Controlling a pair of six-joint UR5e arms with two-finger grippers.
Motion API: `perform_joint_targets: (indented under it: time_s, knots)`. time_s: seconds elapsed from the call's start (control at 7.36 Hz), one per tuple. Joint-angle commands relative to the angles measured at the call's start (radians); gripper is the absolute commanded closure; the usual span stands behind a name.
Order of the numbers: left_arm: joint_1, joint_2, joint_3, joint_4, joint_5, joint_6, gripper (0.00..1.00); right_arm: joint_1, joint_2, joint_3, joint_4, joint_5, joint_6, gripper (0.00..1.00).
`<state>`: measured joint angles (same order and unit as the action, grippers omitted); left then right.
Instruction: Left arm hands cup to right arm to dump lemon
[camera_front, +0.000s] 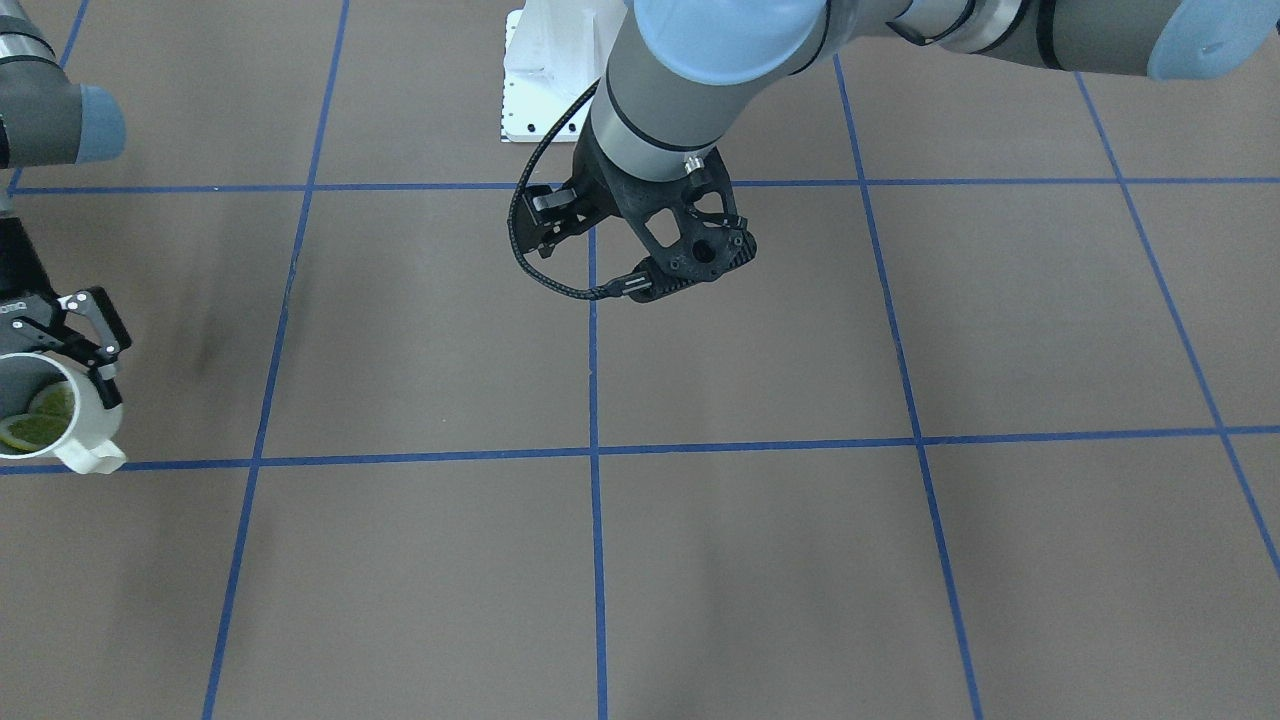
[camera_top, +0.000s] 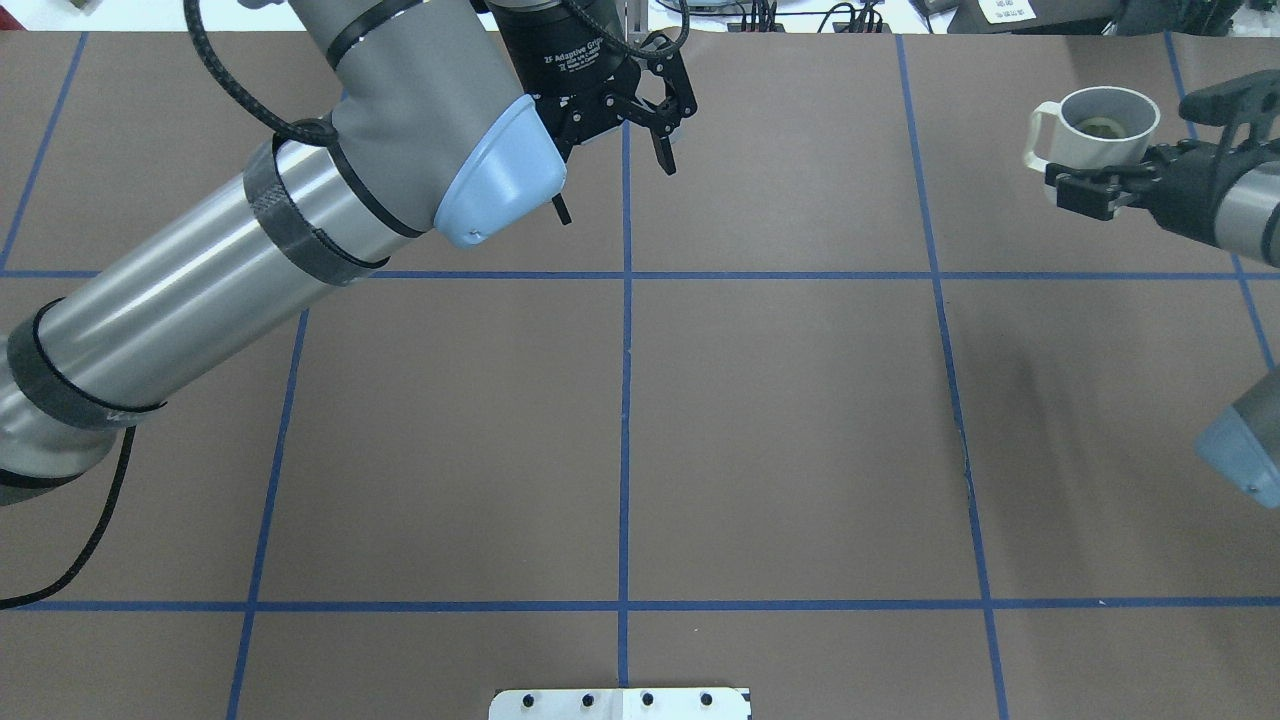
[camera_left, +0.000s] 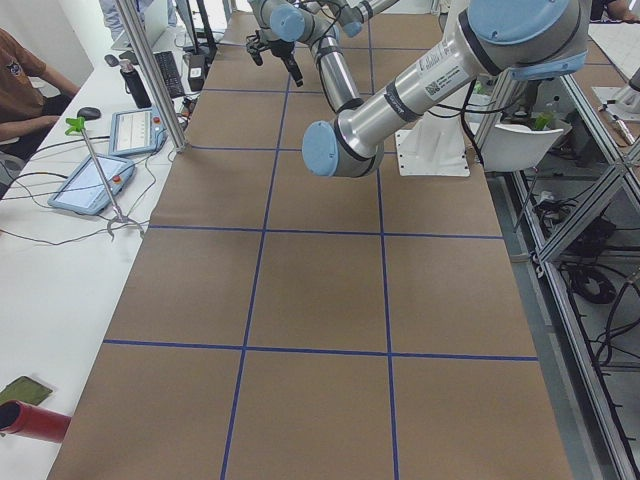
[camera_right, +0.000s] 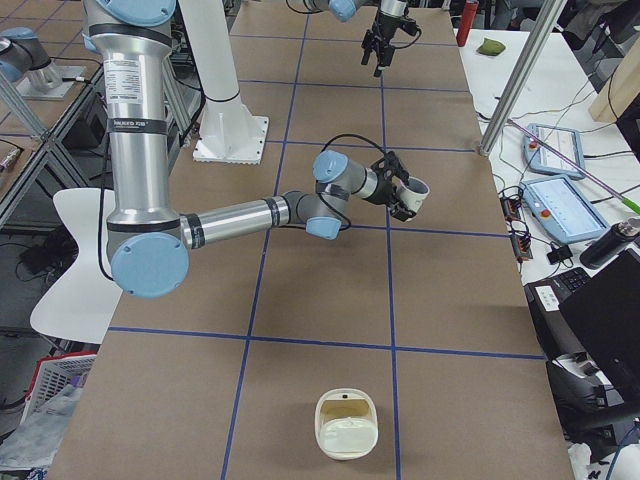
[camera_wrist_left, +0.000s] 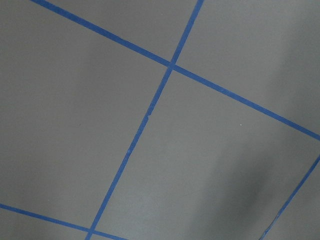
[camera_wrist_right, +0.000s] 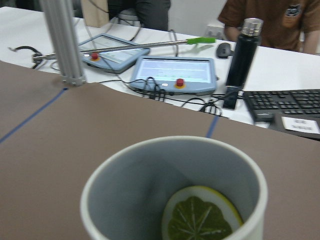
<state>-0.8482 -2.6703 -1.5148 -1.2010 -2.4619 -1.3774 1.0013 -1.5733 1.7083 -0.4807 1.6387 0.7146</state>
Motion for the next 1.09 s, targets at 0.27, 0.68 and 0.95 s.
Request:
perform_joint_targets:
  time_s: [0.27,0.68,0.95]
  knots:
    - [0.001,0.013,-0.021,0.003,0.000,-0.009,0.00,0.209,-0.126,-0.036,0.016,0.023,-0.035,1.00]
    - [0.003,0.061,-0.076,0.004,0.001,-0.011,0.00,0.301,-0.229,-0.044,0.020,0.020,-0.037,1.00]
    - [0.001,0.067,-0.082,0.006,0.001,-0.011,0.00,0.313,-0.337,-0.047,0.173,0.018,-0.029,1.00]
